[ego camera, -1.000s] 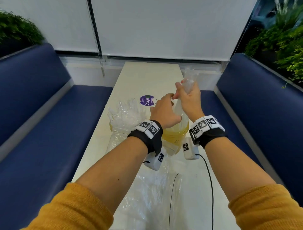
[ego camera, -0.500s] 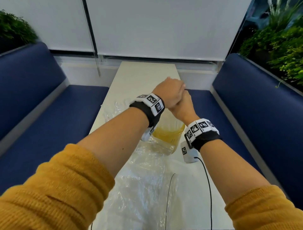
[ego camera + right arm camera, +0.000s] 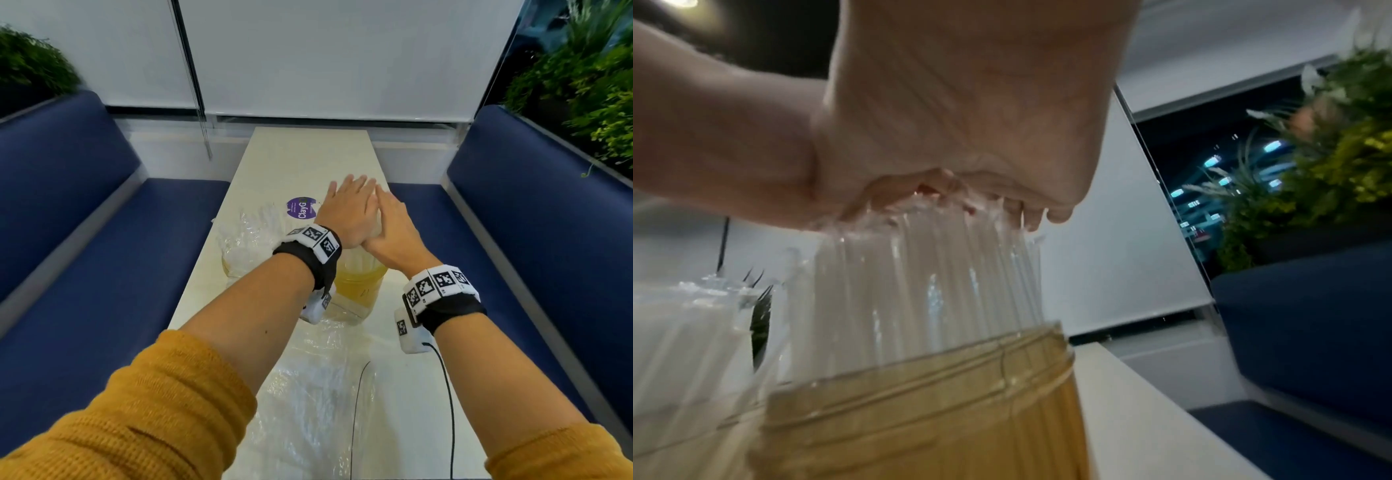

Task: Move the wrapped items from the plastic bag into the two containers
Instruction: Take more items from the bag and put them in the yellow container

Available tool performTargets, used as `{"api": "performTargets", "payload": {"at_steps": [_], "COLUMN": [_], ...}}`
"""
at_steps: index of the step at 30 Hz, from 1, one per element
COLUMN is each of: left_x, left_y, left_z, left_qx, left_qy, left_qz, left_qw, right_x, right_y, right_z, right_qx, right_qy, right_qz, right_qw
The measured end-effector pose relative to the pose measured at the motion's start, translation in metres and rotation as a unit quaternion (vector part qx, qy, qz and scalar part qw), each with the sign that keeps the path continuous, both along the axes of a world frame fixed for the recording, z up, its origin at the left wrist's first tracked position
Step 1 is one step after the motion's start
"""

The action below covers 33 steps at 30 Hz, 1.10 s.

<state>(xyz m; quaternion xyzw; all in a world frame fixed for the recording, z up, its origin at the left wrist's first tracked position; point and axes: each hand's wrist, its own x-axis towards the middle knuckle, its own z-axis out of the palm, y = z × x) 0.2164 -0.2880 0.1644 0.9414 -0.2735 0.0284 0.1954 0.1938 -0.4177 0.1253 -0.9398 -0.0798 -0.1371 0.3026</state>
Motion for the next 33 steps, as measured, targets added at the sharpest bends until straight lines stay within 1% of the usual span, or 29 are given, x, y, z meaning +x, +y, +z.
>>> {"api": "performTargets", "payload": {"at_steps": [2,4,6,8,9,11,12,13,15,16,17,19,20,21,23,25,28,30,31,33], "left_x": [0.0,-0.003,0.001,0.003,0.002,-0.003,-0.006,-0.009,-0.014,-0.016,-0.018,-0.021,-0.022,-0.021,-0.021,-0.023,-0.033,-0.039,-0.04,-0.038], "left_y": [0.003,0.002,0.002,0.004,0.005,0.01,0.015,0.023,0.047,0.063,0.081,0.118,0.137,0.154,0.18,0.19,0.184,0.18,0.181,0.183], "left_z": [-0.008,-0.019,-0.022,-0.016,-0.011,0.0,0.007,0.014,0.028,0.033,0.037,0.041,0.04,0.036,0.025,0.01,-0.009,-0.016,-0.018,-0.017], "left_qx": [0.013,0.037,0.036,0.028,0.028,-0.012,-0.033,-0.037,-0.017,-0.012,-0.016,-0.045,-0.059,-0.067,-0.056,-0.027,-0.015,-0.016,-0.026,-0.061], "left_qy": [0.045,0.099,0.111,0.113,0.107,0.098,0.086,0.064,0.021,0.005,-0.006,-0.014,-0.018,-0.017,-0.008,0.019,0.084,0.118,0.125,0.122], "left_qz": [0.016,0.013,0.01,0.015,0.016,0.03,0.032,0.037,0.058,0.073,0.09,0.117,0.134,0.153,0.185,0.193,0.161,0.145,0.141,0.128], "left_qw": [0.999,0.994,0.993,0.993,0.994,0.995,0.995,0.997,0.998,0.997,0.996,0.992,0.989,0.986,0.981,0.981,0.983,0.982,0.982,0.982], "right_x": [-0.005,-0.013,-0.011,0.0,0.003,0.006,0.004,0.001,-0.006,-0.009,-0.011,-0.016,-0.016,-0.014,-0.003,0.012,0.023,0.022,0.02,0.022], "right_y": [0.001,0.005,0.003,-0.001,-0.001,0.002,0.004,0.007,0.01,0.01,0.013,0.027,0.04,0.057,0.094,0.131,0.169,0.177,0.176,0.174], "right_z": [0.001,-0.003,-0.006,0.001,0.005,0.009,0.006,0.001,-0.006,-0.006,-0.001,0.013,0.022,0.03,0.041,0.042,0.025,0.012,0.01,0.012], "right_qx": [-0.051,-0.093,-0.121,-0.141,-0.14,-0.118,-0.115,-0.13,-0.188,-0.205,-0.206,-0.16,-0.124,-0.091,-0.049,-0.034,-0.063,-0.102,-0.107,-0.104], "right_qy": [0.0,0.03,0.049,0.029,0.008,-0.032,-0.038,-0.03,-0.002,0.0,-0.018,-0.09,-0.116,-0.125,-0.1,-0.04,0.057,0.092,0.1,0.087], "right_qz": [0.028,0.049,0.05,0.044,0.037,0.032,0.041,0.05,0.051,0.036,0.02,0.002,0.007,0.021,0.062,0.102,0.135,0.14,0.143,0.139], "right_qw": [0.998,0.994,0.99,0.989,0.989,0.992,0.992,0.99,0.981,0.978,0.978,0.983,0.985,0.988,0.992,0.993,0.987,0.981,0.979,0.981]}}
